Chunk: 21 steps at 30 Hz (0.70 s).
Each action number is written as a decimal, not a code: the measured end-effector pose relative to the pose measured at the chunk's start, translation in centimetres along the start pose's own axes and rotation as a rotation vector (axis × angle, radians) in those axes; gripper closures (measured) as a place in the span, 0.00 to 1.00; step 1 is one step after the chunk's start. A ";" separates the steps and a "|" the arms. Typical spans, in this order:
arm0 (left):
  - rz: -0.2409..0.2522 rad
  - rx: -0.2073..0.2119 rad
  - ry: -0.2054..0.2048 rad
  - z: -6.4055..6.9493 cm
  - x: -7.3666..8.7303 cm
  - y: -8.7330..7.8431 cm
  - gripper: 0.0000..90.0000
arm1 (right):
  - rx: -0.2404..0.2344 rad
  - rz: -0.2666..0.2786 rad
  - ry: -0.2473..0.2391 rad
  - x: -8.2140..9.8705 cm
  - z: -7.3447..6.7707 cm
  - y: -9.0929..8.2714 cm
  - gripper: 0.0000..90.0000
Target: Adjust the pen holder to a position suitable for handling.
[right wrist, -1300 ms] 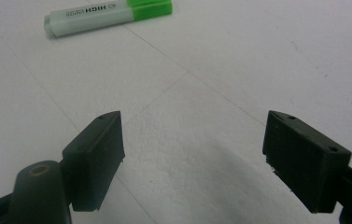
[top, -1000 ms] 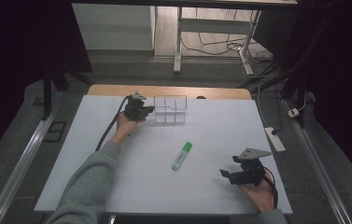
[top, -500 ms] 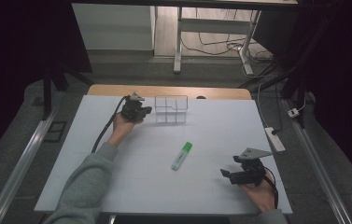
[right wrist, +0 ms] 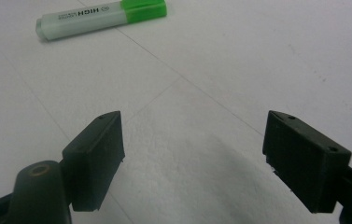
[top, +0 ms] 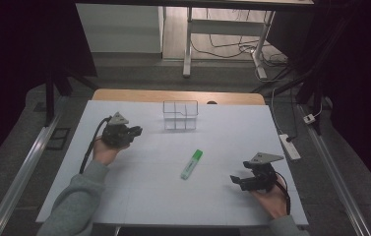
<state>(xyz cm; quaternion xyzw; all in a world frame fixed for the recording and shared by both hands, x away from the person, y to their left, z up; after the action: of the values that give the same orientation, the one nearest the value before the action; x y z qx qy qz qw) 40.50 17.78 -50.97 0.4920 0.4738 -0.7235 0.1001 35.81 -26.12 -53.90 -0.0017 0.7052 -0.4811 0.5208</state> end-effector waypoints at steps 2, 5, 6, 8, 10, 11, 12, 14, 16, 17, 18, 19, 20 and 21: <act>-0.010 -0.011 -0.010 0.2 0.9 -0.9 0.74 | -0.002 0.003 0.001 -0.1 0.1 0.1 0.22; -0.038 -0.011 -0.032 0.5 2.2 -2.0 0.60 | -0.002 0.001 -0.001 -0.2 0.2 0.3 0.22; -0.049 -0.015 -0.035 0.7 2.6 -2.3 0.56 | -0.002 0.000 -0.003 -0.2 0.3 0.4 0.22; -0.059 -0.016 -0.039 1.1 3.4 -2.9 0.51 | -0.002 -0.001 -0.003 -0.2 0.3 0.4 0.22; -0.071 -0.017 -0.035 1.6 4.1 -3.4 0.47 | -0.003 0.001 0.000 -0.2 0.4 0.4 0.22; -0.072 -0.017 -0.033 1.9 4.4 -3.6 0.45 | -0.003 0.001 0.001 -0.2 0.4 0.4 0.22; -0.074 -0.014 -0.032 2.1 4.7 -3.8 0.44 | 0.002 0.002 0.001 -0.2 0.4 0.4 0.22; -0.075 -0.010 -0.034 2.5 5.4 -4.2 0.42 | -0.004 0.005 0.002 -0.2 0.5 0.3 0.22; -0.074 -0.006 -0.033 2.8 6.0 -4.5 0.41 | -0.004 0.010 0.004 -0.3 0.5 0.3 0.22; -0.074 -0.006 -0.033 2.8 6.0 -4.5 0.41 | -0.004 0.010 0.004 -0.3 0.5 0.3 0.22; -0.075 0.001 -0.029 3.0 6.4 -4.8 0.41 | -0.005 0.012 0.004 -0.3 0.5 0.2 0.22; -0.072 0.003 -0.028 3.1 6.5 -4.9 0.40 | -0.006 0.012 0.005 -0.3 0.6 0.2 0.22; -0.071 0.006 -0.025 3.2 6.6 -5.0 0.40 | -0.004 0.011 0.010 -0.3 0.6 0.2 0.22; -0.071 0.006 -0.025 3.2 6.6 -5.0 0.40 | -0.004 0.011 0.010 -0.3 0.6 0.2 0.22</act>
<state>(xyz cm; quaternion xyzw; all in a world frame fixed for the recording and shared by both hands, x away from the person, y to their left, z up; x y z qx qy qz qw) 32.16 20.04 -53.18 0.4661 0.4877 -0.7340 0.0788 36.45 -26.26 -53.84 0.0033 0.7087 -0.4767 0.5201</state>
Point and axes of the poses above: each handheld gripper's, and its own axes: y roughly forward along the jaws, x roughly out of its underside, z roughly to its right, the point moved 5 cm from there along y, roughly forward along the jaws, and after that the axes turned 1 degree about x, right-handed, at the moved point
